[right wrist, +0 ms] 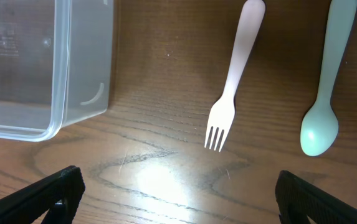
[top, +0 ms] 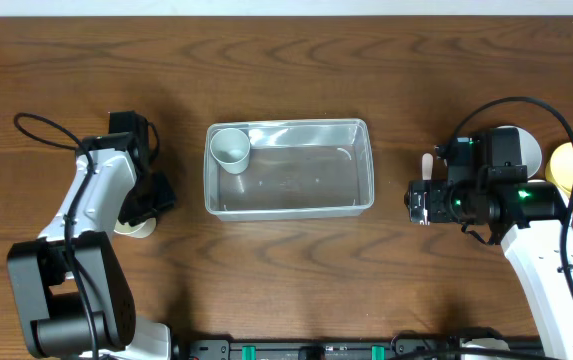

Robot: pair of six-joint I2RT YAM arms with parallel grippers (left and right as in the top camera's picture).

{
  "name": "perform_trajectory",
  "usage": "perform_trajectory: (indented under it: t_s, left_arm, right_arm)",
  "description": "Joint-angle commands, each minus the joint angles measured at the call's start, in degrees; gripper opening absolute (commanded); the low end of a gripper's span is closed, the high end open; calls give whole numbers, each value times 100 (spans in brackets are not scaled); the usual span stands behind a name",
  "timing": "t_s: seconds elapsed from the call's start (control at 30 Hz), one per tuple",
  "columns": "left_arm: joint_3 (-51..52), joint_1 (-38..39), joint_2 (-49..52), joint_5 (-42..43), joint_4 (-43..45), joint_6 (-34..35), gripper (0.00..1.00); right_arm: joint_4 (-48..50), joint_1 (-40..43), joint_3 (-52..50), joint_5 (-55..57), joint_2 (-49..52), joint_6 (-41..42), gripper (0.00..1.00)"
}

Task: Pack container
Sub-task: 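Release grey cup and move left gripper to the white cup, then carry white cup with left gripper into container beside grey cup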

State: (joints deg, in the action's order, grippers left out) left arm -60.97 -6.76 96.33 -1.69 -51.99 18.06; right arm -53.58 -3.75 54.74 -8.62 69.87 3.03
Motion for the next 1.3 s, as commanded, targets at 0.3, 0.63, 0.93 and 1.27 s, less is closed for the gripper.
perform_trajectory:
  t_s: [0.3, 0.63, 0.93, 1.27]
  left_arm:
    - [52, -35, 22, -11, 4, -37, 9]
    - [-44, -33, 9, -7, -17, -37, 6]
    - [-1211, 509, -562, 291, -1305, -133, 6]
    - [-2498, 2249, -1523, 411, -1738, -341, 6]
  right_arm:
    - [-17, 37, 103, -63, 7, 76, 99]
    - [-13, 37, 103, -61, 7, 76, 99]
    - [-20, 37, 103, -63, 7, 79, 99]
    - [0, 37, 103, -61, 7, 79, 99]
